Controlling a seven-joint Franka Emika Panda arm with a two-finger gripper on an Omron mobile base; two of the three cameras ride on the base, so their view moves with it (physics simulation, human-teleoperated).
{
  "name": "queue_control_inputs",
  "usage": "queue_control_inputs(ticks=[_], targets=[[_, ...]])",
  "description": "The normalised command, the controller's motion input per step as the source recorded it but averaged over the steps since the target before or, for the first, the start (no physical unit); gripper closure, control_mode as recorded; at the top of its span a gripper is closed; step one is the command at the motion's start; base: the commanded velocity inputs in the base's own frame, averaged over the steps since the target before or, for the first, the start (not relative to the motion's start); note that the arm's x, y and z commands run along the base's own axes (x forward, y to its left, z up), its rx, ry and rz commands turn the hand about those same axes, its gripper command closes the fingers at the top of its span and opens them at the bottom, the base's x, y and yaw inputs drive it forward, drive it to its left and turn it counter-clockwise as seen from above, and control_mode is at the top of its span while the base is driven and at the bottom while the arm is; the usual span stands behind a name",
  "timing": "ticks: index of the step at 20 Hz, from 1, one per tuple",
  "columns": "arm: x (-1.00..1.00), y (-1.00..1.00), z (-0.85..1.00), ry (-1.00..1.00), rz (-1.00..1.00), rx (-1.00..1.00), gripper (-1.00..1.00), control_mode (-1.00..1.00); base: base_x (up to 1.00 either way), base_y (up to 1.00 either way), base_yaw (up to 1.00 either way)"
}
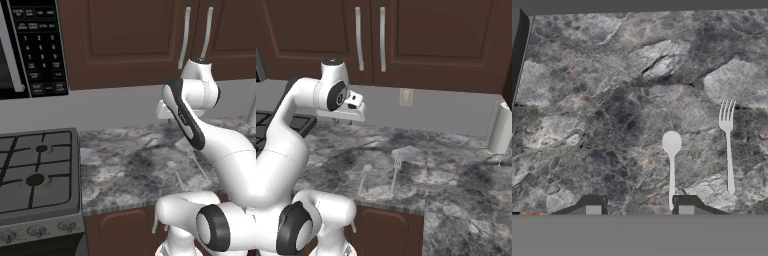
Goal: Take the fork and place it on the left side of the plate. Then take the spoon and place it on the right side of the plate. Make sure they're directly next to the plate.
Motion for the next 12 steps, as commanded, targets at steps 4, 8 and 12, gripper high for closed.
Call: queue_control_inputs(ticks=[4,8,12], targets=[[0.00,0.00,-0.04,0.00,0.01,0.00,-1.00,-1.00,0.00,0.00,0.00],[0.00,-0.14,-0.10,0.00,0.00,0.00,-1.00,-1.00,0.00,0.00,0.00],[0.00,-0.36,-0.17,0.00,0.00,0.00,-1.00,-1.00,0.00,0.00,0.00]])
